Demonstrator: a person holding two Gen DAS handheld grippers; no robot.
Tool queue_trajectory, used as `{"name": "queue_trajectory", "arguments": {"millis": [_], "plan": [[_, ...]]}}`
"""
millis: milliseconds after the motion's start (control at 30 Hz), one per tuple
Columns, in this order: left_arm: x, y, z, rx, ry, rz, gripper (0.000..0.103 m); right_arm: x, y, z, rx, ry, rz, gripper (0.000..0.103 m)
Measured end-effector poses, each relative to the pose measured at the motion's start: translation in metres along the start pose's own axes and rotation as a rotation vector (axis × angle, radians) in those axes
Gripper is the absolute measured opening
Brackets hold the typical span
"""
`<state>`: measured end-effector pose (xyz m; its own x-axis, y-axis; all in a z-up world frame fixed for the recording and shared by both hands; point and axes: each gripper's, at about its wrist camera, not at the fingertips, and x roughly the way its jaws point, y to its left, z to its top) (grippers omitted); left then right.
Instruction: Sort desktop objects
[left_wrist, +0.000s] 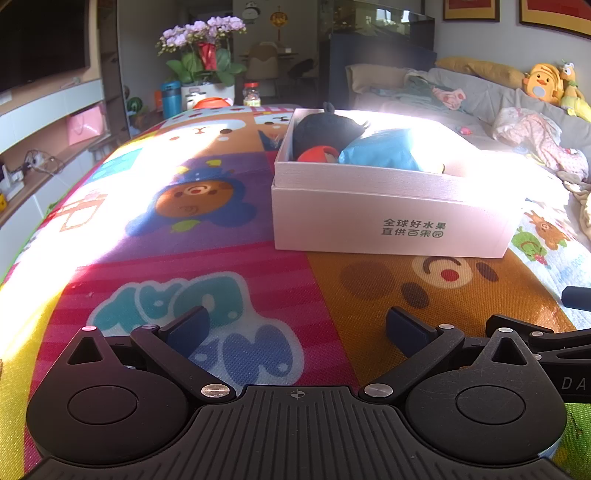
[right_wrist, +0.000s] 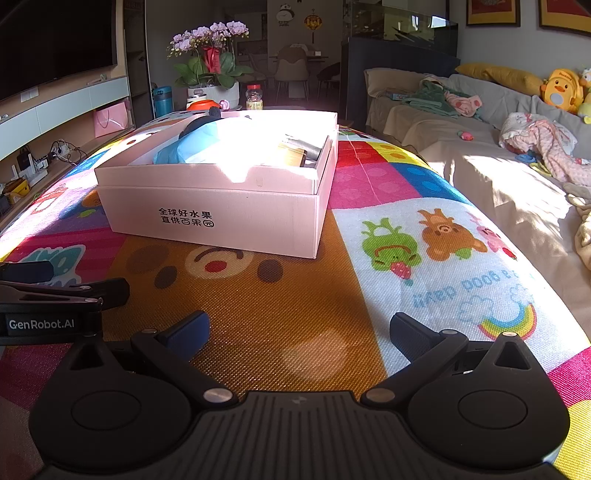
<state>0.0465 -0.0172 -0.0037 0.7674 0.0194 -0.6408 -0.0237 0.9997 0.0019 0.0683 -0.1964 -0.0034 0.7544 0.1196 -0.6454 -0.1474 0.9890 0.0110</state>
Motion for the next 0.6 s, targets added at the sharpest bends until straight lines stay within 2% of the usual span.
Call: {"name": "queue_trajectory", "arguments": {"millis": [600], "plan": [[-0.0011, 0.0049, -0.0001, 0.01, 0.007, -0.026, 0.103, -0.0001, -0.0005, 0.0001, 0.0, 0.0, 0.0, 0.103]]}}
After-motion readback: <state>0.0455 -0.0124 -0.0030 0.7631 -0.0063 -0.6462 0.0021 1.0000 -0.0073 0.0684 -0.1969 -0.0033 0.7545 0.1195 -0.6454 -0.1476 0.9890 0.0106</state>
